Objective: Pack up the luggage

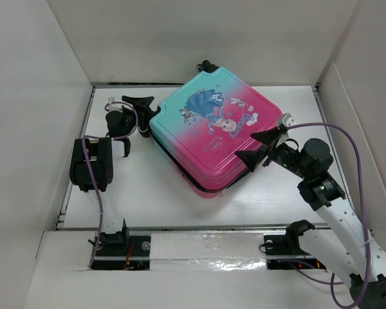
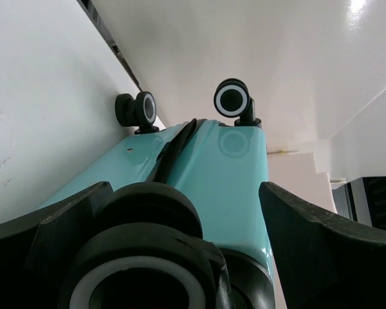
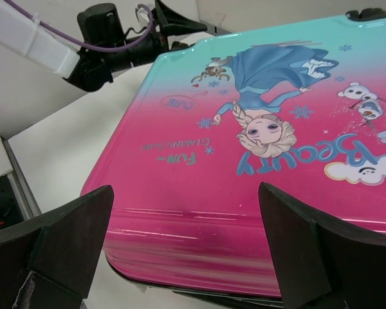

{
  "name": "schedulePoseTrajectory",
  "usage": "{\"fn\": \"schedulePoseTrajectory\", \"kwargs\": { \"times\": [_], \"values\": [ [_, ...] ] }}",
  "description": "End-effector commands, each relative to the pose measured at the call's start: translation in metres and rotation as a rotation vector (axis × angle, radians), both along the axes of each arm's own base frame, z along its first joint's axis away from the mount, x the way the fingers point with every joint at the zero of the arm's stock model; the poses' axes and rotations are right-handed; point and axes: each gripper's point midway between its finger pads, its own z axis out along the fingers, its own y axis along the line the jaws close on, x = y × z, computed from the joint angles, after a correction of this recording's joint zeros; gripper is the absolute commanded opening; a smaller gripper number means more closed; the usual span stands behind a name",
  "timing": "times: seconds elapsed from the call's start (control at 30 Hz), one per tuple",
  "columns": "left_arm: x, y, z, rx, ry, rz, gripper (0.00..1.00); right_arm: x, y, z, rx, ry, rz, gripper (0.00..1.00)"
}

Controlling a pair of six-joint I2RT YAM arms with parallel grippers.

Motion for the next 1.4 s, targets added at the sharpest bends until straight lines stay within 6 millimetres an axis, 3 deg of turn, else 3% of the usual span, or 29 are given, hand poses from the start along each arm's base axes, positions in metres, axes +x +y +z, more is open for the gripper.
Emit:
{"fn": "schedulePoseTrajectory", "kwargs": {
  "times": [0.0, 0.03, 0.1, 0.13, 0.2, 0.23, 0.3, 0.33, 0.43, 0.57, 0.7, 0.8, 0.83, 0.93, 1.1, 1.37],
  "values": [
    [-0.006, -0.003, 0.095, 0.010, -0.251, -0.016, 0.95, -0.001, 0.003, 0.005, 0.005, -0.026, -0.003, 1.00],
    [-0.010, -0.003, 0.115, 0.030, -0.295, -0.011, 0.95, -0.002, 0.006, 0.005, 0.006, -0.026, 0.005, 1.00],
    [-0.014, -0.002, 0.126, 0.047, -0.306, -0.003, 0.95, -0.003, 0.007, 0.006, 0.007, -0.027, 0.003, 1.00],
    [-0.021, -0.002, 0.146, 0.054, -0.344, 0.002, 0.95, -0.005, 0.008, 0.006, 0.007, -0.027, 0.009, 1.00],
    [-0.025, -0.001, 0.157, 0.076, -0.352, 0.009, 0.94, -0.007, 0.008, 0.008, 0.009, -0.032, 0.003, 1.00],
    [-0.032, -0.001, 0.175, 0.084, -0.386, 0.009, 0.94, -0.010, 0.009, 0.009, 0.010, -0.033, 0.008, 1.00],
    [-0.037, -0.001, 0.188, 0.097, -0.404, 0.010, 0.94, -0.014, 0.008, 0.014, 0.020, -0.048, 0.003, 1.00],
    [-0.042, -0.002, 0.205, 0.102, -0.433, 0.009, 0.94, -0.015, 0.007, 0.015, 0.021, -0.051, 0.002, 1.00],
    [-0.049, -0.001, 0.220, 0.130, -0.440, 0.016, 0.94, -0.022, 0.010, 0.019, 0.030, -0.063, 0.022, 1.00],
    [-0.050, 0.002, 0.226, 0.167, -0.439, 0.043, 0.95, -0.021, 0.009, 0.013, 0.024, -0.058, 0.008, 1.00],
    [-0.038, 0.004, 0.197, 0.189, -0.367, 0.045, 0.95, -0.026, 0.013, 0.001, 0.008, -0.021, 0.028, 1.00],
    [-0.028, 0.004, 0.152, 0.195, -0.270, 0.033, 0.95, -0.031, 0.013, -0.004, 0.011, -0.016, 0.030, 1.00],
    [-0.025, 0.005, 0.127, 0.200, -0.211, 0.033, 0.95, -0.031, 0.012, -0.004, 0.011, -0.016, 0.024, 1.00],
    [-0.018, 0.014, 0.085, 0.229, -0.107, 0.076, 0.97, -0.031, 0.013, -0.009, 0.010, -0.008, 0.022, 1.00],
    [-0.007, 0.021, 0.056, 0.294, -0.036, 0.101, 0.99, -0.027, 0.015, -0.012, -0.001, -0.006, 0.019, 1.00],
    [0.018, -0.001, 0.029, 0.336, 0.029, 0.005, 0.99, -0.020, 0.020, -0.022, -0.016, 0.030, 0.023, 1.00]
  ]
}}
